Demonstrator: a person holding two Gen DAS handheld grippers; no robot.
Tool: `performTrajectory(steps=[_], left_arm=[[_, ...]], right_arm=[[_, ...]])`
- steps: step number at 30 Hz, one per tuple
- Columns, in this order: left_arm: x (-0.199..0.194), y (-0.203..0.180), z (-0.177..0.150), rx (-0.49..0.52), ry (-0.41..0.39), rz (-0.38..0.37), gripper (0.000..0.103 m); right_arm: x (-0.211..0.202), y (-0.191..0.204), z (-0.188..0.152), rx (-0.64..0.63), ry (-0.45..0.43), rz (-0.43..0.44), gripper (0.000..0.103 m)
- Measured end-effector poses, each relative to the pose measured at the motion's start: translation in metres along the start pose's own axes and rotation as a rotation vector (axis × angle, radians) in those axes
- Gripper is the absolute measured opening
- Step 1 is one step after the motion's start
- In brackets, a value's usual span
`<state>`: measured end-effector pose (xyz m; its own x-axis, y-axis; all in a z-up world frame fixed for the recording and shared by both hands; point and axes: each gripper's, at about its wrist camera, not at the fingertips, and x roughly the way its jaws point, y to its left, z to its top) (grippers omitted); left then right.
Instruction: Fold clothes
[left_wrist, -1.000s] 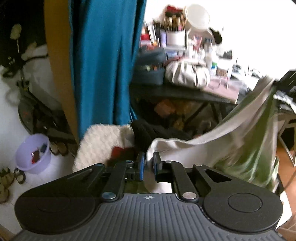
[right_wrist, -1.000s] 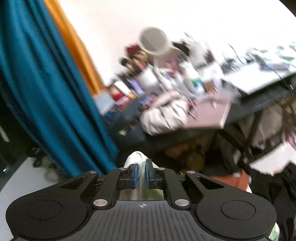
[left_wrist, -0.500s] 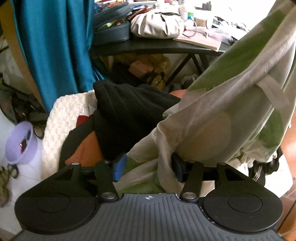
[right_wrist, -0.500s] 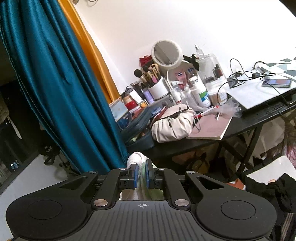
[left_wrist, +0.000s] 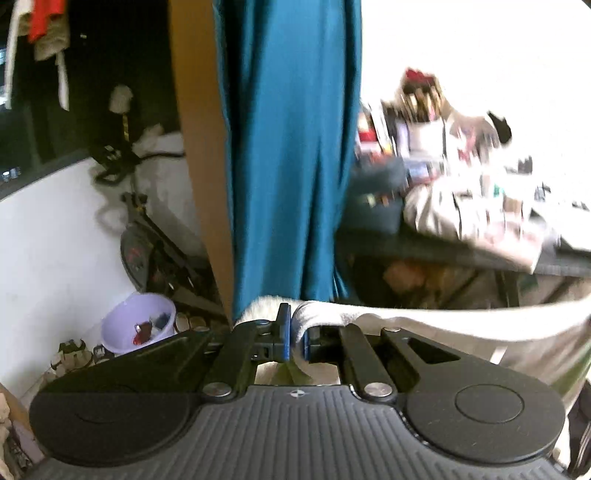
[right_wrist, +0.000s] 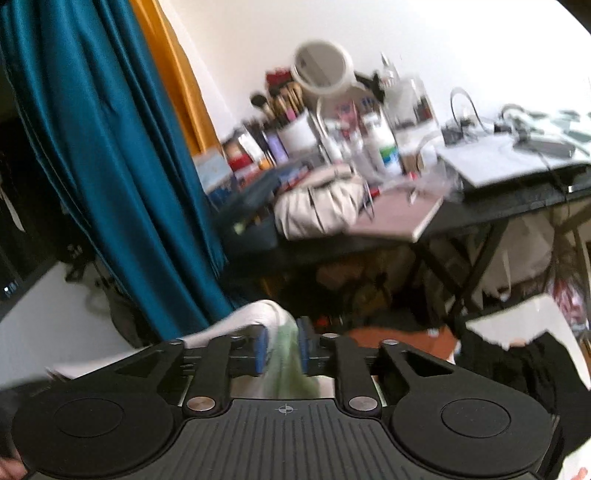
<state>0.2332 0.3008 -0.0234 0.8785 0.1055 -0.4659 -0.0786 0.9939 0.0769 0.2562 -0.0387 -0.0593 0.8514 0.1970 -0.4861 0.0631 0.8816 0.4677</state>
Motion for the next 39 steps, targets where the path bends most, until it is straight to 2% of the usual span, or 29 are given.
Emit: performTrajectory(steps=[3, 8, 10, 14, 15, 19, 20, 22, 23, 24, 25, 27, 31, 33, 36, 39], left_arm=[[-0.023, -0.005, 0.005, 0.022, -0.108, -0.009, 0.006], [-0.051, -0.012, 0.013, 0.054, -0.182, -0.07, 0.006], [-0.059, -0.015, 0.022, 0.065, -0.215, -0.087, 0.006], [-0.07, -0.026, 0.036, 0.084, -0.25, -0.136, 0.006], [-0.072, -0.03, 0.038, 0.096, -0.26, -0.147, 0.006], [-0.082, -0.041, 0.043, 0.124, -0.291, -0.19, 0.006], [-0.084, -0.042, 0.045, 0.125, -0.297, -0.194, 0.006], [-0.089, -0.043, 0.049, 0.126, -0.309, -0.203, 0.006], [-0.091, -0.044, 0.05, 0.127, -0.315, -0.207, 0.006], [-0.092, -0.046, 0.052, 0.137, -0.322, -0.198, 0.006], [-0.093, -0.048, 0.053, 0.148, -0.329, -0.188, 0.006], [-0.092, -0.052, 0.056, 0.152, -0.327, -0.169, 0.006], [-0.093, -0.057, 0.073, 0.113, -0.326, -0.148, 0.006], [-0.107, -0.066, 0.088, 0.14, -0.412, -0.133, 0.006], [-0.139, -0.082, 0.123, 0.139, -0.578, -0.149, 0.006], [-0.171, -0.09, 0.153, 0.036, -0.693, -0.163, 0.006]], right_arm=[[0.017, -0.007, -0.002, 0.079, 0.081, 0.012, 0.023], [0.034, -0.008, -0.002, 0.074, 0.128, 0.024, 0.024], [0.037, -0.009, -0.003, 0.085, 0.147, 0.026, 0.03], [0.039, -0.008, -0.009, 0.091, 0.159, 0.02, 0.055], [0.04, -0.007, -0.011, 0.078, 0.16, 0.012, 0.058], [0.047, -0.006, -0.019, 0.045, 0.154, -0.018, 0.057], [0.051, -0.01, -0.017, 0.071, 0.155, -0.02, 0.053], [0.058, -0.021, -0.01, 0.134, 0.16, -0.02, 0.037], [0.062, -0.027, -0.004, 0.178, 0.172, -0.003, 0.014], [0.064, -0.032, 0.004, 0.226, 0.197, 0.024, 0.008], [0.061, -0.034, 0.016, 0.268, 0.206, 0.065, 0.008], [0.04, -0.03, 0.044, 0.272, 0.132, 0.138, 0.008], [-0.016, -0.028, 0.099, 0.301, -0.044, 0.225, 0.007], [-0.052, -0.028, 0.131, 0.295, -0.152, 0.282, 0.007], [-0.109, -0.02, 0.177, 0.202, -0.309, 0.353, 0.007], [-0.167, -0.013, 0.212, 0.101, -0.473, 0.396, 0.007]])
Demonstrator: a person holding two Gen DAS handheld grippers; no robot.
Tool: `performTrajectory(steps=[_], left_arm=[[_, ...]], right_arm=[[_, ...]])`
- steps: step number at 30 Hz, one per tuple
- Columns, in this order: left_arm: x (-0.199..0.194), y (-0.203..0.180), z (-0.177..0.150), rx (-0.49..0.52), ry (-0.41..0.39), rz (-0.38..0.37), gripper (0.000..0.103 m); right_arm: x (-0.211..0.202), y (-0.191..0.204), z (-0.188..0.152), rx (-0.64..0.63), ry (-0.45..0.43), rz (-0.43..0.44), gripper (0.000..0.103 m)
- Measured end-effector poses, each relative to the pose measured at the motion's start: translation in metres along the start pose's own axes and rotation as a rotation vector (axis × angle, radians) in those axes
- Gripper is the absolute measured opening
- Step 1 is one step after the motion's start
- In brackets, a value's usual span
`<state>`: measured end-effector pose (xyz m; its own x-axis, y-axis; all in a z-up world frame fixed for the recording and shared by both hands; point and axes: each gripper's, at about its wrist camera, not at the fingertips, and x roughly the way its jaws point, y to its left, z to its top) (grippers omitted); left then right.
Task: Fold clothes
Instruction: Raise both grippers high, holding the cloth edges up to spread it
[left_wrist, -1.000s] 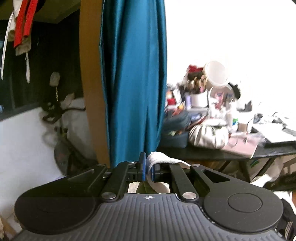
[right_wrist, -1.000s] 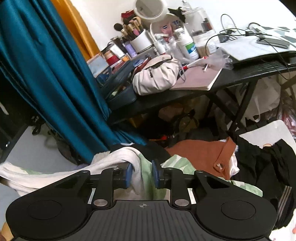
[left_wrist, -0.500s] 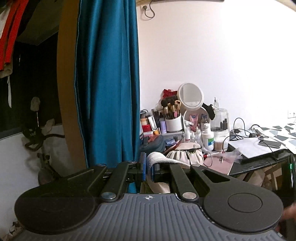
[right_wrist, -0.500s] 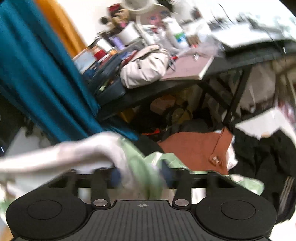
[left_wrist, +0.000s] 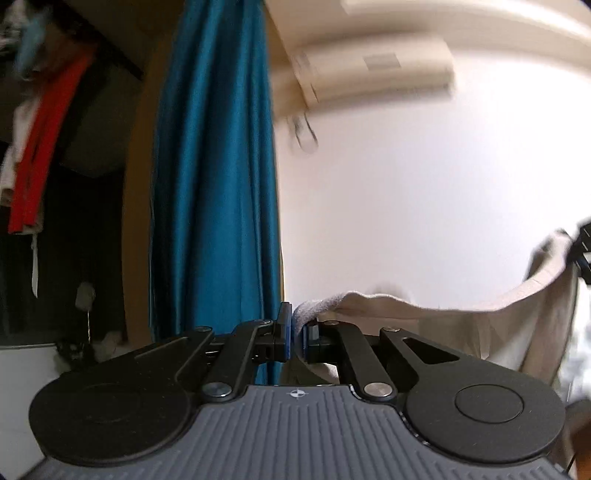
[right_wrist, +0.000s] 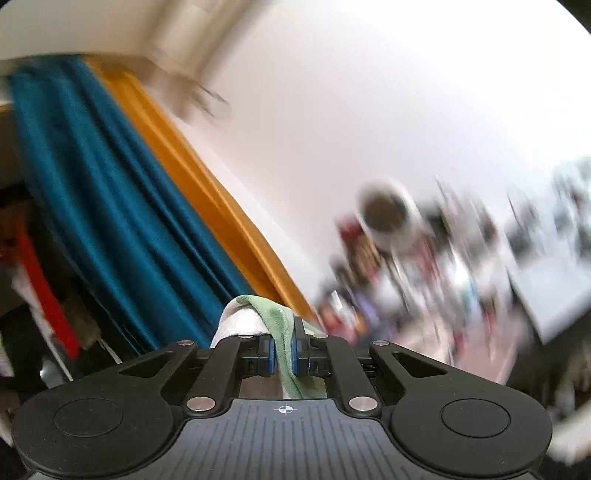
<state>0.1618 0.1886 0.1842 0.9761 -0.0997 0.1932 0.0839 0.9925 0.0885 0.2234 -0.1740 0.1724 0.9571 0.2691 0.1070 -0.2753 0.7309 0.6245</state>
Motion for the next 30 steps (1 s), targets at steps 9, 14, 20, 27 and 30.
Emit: performTrajectory(steps=[9, 14, 20, 27, 30], left_arm=[[-0.06, -0.034, 0.058, -0.087, -0.222, -0.043, 0.006], [-0.081, -0.042, 0.067, -0.152, -0.262, -0.21, 0.006], [-0.091, -0.055, 0.042, -0.272, -0.136, -0.404, 0.006], [-0.084, -0.124, 0.025, -0.325, 0.044, -0.585, 0.006], [-0.092, -0.17, 0.032, -0.306, 0.011, -0.626, 0.006]], right_arm=[[-0.115, 0.049, 0.074, -0.288, -0.215, 0.071, 0.007], [-0.173, 0.053, 0.074, -0.244, -0.208, -0.013, 0.007], [-0.235, 0.061, 0.048, -0.265, -0.184, -0.201, 0.007], [-0.296, 0.026, 0.031, -0.237, -0.13, -0.396, 0.007], [-0.334, -0.006, 0.038, -0.187, -0.18, -0.443, 0.007]])
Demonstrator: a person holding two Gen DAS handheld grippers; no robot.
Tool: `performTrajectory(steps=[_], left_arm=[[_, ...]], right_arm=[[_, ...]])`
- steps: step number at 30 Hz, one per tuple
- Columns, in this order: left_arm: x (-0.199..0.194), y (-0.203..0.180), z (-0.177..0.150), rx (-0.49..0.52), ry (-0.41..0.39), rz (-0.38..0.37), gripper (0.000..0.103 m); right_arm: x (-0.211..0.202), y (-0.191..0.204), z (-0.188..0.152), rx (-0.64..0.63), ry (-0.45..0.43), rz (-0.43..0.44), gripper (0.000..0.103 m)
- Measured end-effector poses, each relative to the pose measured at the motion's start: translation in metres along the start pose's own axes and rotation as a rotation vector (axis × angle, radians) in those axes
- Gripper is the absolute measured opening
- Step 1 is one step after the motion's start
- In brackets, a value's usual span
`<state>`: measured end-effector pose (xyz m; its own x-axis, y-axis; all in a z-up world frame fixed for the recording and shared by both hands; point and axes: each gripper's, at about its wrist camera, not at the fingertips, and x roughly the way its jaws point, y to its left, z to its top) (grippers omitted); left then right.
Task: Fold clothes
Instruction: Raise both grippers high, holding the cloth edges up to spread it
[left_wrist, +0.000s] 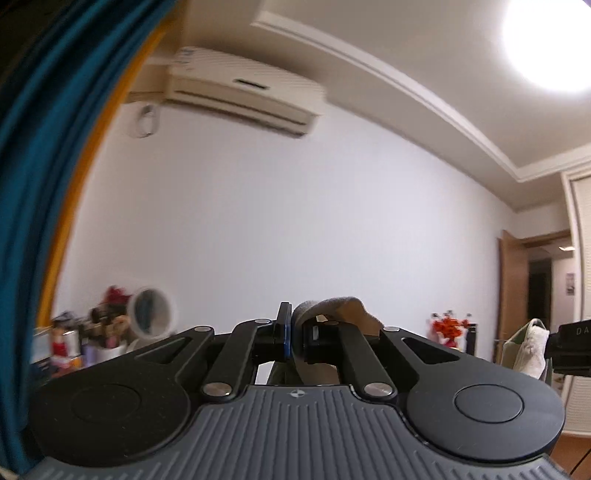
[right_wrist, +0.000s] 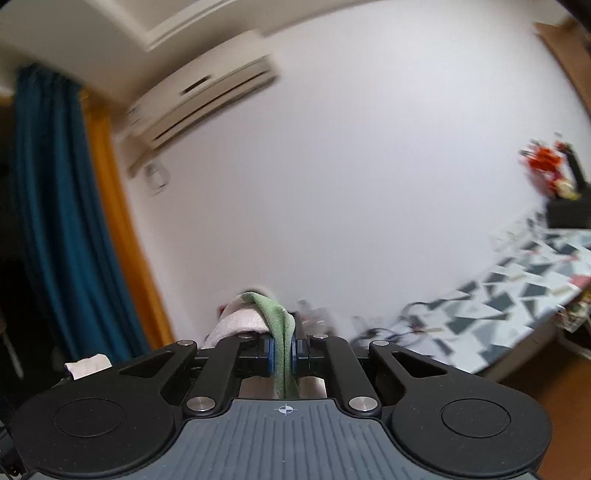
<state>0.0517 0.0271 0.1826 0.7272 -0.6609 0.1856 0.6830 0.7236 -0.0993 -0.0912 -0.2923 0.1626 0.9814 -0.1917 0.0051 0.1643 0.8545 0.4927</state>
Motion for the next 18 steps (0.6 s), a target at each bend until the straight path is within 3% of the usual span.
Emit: performTrajectory(steps=[5, 10, 14, 18], left_arm=[[0.028, -0.09, -0.019, -0.017, -0.092, -0.077, 0.006], [0.072, -0.181, -0.042, -0.046, -0.143, -0.088, 0.006], [0.117, -0.228, -0.061, -0.135, -0.082, -0.135, 0.006], [0.163, -0.261, -0.074, -0.113, -0.024, -0.134, 0.006]], right_arm=[[-0.043, -0.095, 0.025, 0.009, -0.08, -0.075, 0.007], [-0.071, -0.195, 0.084, 0.01, -0.061, -0.124, 0.007], [-0.073, -0.261, 0.127, -0.034, -0.068, -0.166, 0.007], [-0.066, -0.316, 0.156, -0.012, -0.076, -0.176, 0.007]])
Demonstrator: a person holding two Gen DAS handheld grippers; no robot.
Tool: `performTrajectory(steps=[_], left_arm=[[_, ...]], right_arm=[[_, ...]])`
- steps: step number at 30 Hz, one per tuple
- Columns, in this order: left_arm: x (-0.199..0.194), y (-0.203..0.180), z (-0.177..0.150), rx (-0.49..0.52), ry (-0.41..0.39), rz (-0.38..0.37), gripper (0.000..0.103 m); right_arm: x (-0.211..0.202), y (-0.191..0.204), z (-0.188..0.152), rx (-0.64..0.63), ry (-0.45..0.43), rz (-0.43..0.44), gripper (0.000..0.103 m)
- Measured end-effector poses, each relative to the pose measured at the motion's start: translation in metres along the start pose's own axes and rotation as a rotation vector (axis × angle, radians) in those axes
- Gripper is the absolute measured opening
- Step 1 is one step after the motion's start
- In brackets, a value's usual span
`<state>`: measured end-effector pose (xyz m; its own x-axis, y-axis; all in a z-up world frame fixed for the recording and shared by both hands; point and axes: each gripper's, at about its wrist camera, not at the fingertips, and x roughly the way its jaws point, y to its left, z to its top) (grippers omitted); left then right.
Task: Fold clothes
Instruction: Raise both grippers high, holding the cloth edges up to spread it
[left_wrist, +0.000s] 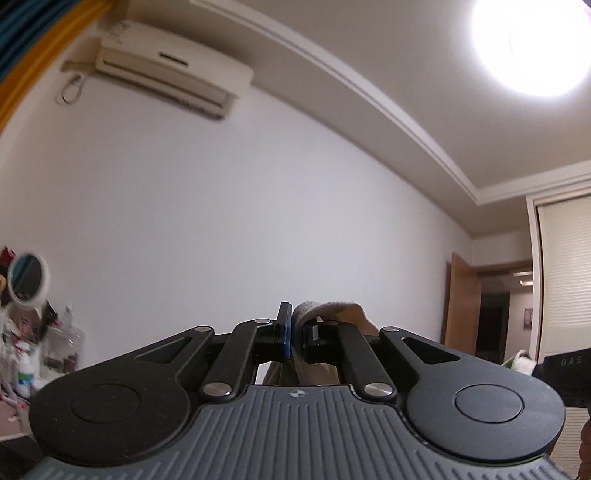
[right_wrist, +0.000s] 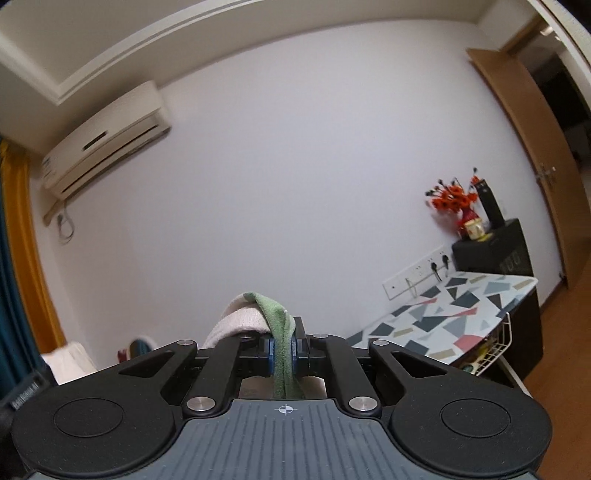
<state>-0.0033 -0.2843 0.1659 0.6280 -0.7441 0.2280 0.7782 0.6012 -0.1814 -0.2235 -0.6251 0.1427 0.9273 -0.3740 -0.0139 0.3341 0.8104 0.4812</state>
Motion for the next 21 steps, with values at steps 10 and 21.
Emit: performTrajectory(steps=[10, 21], left_arm=[[0.122, -0.012, -0.048, 0.001, 0.006, -0.031, 0.006], [0.291, 0.016, -0.043, 0.094, -0.129, -0.061, 0.006]], right_arm=[[0.105, -0.099, 0.066, 0.004, -0.048, -0.025, 0.007], [0.304, -0.148, 0.111, 0.134, -0.138, 0.058, 0.007]])
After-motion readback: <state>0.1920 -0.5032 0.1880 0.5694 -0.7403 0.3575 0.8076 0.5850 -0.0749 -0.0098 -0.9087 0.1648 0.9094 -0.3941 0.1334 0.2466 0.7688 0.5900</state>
